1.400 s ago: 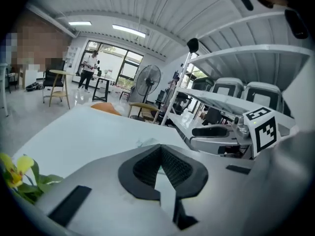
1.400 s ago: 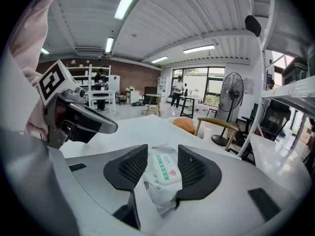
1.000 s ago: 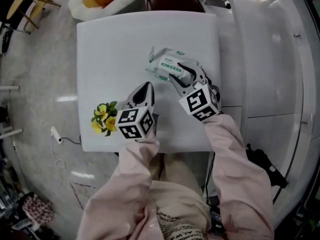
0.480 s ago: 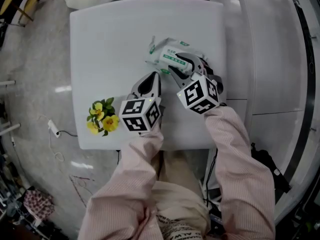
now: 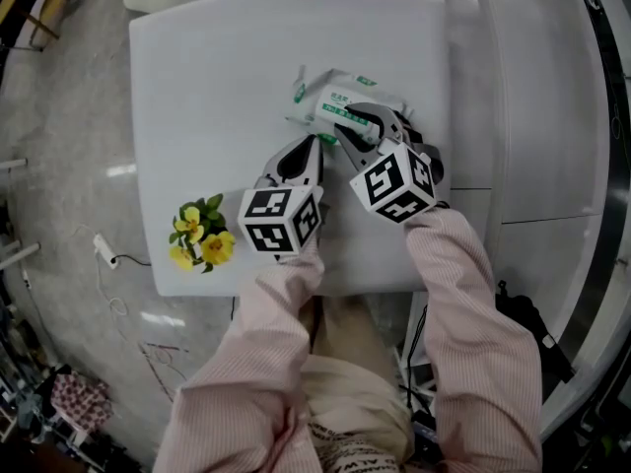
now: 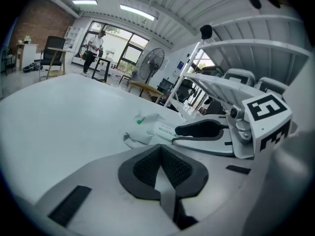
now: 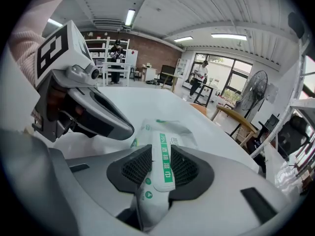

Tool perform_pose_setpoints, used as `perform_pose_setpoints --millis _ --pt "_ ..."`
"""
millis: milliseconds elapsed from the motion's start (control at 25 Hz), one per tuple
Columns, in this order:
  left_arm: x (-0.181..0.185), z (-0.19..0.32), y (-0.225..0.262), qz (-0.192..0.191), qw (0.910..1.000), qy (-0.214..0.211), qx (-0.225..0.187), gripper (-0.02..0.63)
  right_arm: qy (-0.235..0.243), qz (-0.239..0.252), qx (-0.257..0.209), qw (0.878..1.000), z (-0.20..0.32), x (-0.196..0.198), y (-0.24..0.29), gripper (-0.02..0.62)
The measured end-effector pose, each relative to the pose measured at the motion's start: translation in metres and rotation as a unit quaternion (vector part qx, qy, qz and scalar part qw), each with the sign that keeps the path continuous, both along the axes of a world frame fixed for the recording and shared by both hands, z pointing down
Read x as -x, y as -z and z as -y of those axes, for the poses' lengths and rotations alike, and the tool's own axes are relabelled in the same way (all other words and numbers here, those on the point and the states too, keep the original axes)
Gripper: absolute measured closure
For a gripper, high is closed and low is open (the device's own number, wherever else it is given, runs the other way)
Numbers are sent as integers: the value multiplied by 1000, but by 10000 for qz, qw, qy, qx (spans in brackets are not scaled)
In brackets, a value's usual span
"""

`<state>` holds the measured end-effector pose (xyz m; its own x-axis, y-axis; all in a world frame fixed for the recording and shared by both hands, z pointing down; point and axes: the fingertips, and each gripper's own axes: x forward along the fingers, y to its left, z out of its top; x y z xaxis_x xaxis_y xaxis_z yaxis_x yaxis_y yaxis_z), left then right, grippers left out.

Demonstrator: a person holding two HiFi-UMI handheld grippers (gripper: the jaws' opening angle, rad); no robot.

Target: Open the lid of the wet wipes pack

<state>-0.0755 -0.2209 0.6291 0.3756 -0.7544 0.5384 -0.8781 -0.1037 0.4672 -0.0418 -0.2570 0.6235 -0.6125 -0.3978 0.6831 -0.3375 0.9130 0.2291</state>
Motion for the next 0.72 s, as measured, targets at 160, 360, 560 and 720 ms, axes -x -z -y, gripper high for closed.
perform_pose_setpoints --millis 160,360,560,720 --pt "-5 4 -3 -21 9999 -169 20 611 -75 92 207 9997 0 0 0 486" --pt "-10 9 -6 -27 9992 -378 119 611 -204 273 671 9972 2 -2 2 491" --pt "-11 12 -9 4 9986 -477 238 611 -397 575 1073 9918 5 -2 5 494" --pt "-13 12 -12 40 9977 -562 386 611 -466 682 1204 9893 6 -3 9 495"
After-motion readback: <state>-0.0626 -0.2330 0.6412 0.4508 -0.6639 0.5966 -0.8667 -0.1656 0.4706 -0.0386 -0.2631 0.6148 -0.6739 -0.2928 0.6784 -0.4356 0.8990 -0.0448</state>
